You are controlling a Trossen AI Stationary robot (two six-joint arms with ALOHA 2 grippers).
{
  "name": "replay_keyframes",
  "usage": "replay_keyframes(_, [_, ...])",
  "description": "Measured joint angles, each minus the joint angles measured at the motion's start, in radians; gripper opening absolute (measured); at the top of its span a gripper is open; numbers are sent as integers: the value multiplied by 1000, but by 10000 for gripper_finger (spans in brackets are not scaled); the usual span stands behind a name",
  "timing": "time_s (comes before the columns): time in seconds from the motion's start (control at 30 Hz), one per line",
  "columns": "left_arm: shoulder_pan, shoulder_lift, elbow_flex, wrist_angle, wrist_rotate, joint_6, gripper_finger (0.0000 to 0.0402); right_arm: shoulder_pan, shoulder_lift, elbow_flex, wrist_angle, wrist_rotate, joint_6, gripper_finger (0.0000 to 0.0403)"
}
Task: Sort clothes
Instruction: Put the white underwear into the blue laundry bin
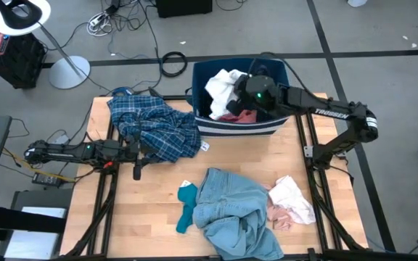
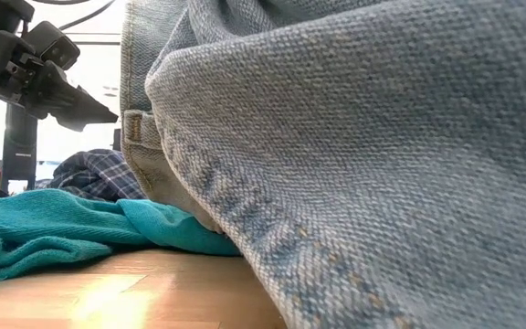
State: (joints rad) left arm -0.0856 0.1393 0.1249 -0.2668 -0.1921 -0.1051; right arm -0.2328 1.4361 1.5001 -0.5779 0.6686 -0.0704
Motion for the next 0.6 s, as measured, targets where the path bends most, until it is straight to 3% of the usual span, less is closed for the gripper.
replay_keyframes(0.17, [0,0,0,0,0,0,151,-90,0,-4,-138,-133,135,12])
replay_keyframes(0.4, [0,0,0,2,0,0,151,-170,1,-87,-147,-365,216,15])
replay_keyframes(0.6, [0,0,0,1,0,0,151,-193,1,-181,-131,-382,239,44])
